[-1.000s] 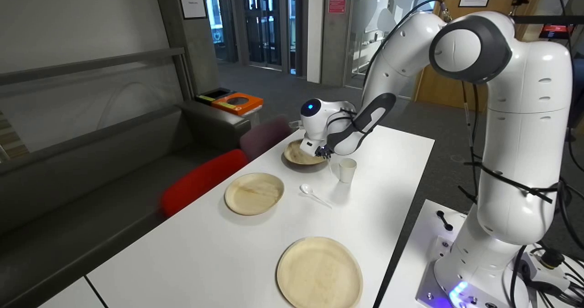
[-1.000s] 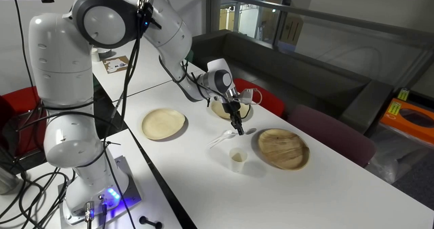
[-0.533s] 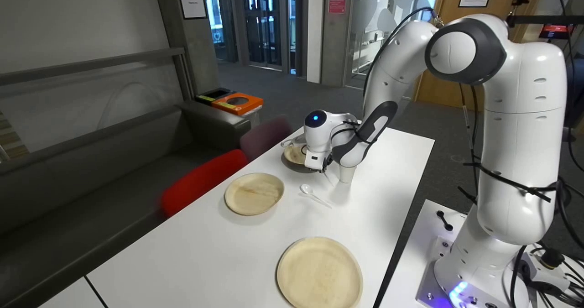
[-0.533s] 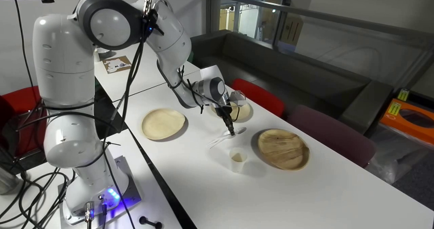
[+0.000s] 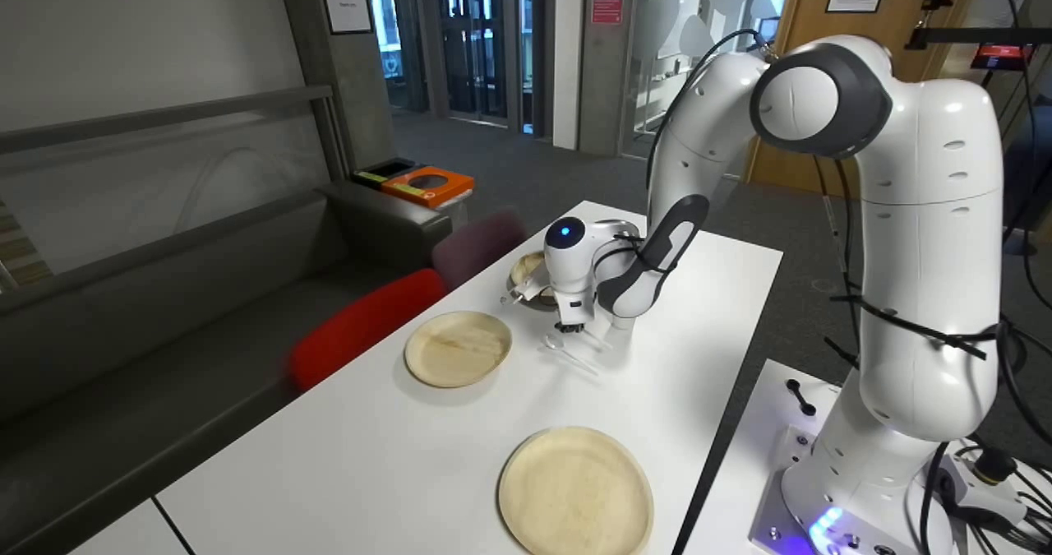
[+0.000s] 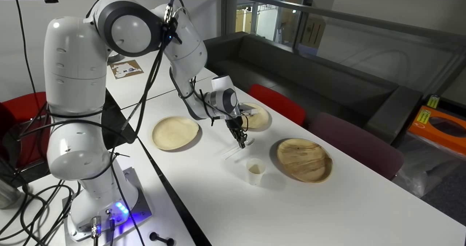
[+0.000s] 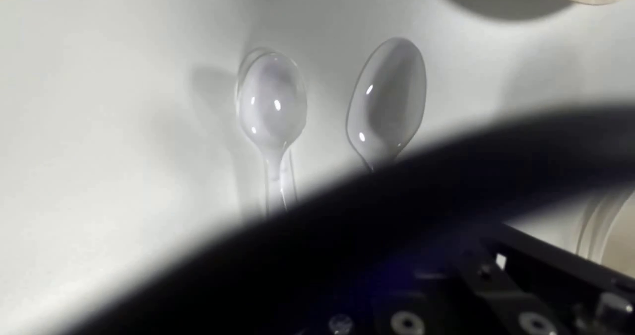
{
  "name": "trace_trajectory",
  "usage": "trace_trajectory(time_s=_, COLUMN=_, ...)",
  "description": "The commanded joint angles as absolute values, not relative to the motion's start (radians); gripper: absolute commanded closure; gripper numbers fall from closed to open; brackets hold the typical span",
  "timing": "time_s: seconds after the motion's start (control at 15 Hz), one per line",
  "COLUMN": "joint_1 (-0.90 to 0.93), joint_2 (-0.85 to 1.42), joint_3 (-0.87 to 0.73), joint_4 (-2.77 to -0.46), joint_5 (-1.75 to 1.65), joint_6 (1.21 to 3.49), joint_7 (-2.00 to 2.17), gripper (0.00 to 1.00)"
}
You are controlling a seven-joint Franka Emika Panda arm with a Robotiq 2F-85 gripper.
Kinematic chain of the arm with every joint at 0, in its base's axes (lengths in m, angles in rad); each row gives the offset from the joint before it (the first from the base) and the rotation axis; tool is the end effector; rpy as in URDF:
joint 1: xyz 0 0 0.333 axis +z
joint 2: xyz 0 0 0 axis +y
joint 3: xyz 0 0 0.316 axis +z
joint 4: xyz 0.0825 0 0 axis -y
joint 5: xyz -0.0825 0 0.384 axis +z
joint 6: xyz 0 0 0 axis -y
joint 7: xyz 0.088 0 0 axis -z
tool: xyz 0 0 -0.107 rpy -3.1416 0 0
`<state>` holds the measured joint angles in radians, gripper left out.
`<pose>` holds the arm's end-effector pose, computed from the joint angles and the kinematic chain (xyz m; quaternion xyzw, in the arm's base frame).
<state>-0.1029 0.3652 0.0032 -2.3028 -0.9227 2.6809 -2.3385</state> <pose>0.5167 -0.0266 0.1831 0.0331 0.9792 -0.1857 0.0745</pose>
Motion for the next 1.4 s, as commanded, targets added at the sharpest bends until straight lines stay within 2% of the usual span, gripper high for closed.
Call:
trace_trajectory(time_s=0.0, joint_1=-0.098, joint_2=0.357, joint_3=0.013, joint_4=-2.315, joint_5=-0.926, joint_6=2.691, joint_7=-2.411, gripper=0.98)
trace_trajectory(time_s=1.33, joint_1=-0.077, joint_2=0.445, joint_3=0.047, joint_4=-2.243, joint_5=-0.793, joint_6=2.639, joint_7=-2.415, gripper=0.98)
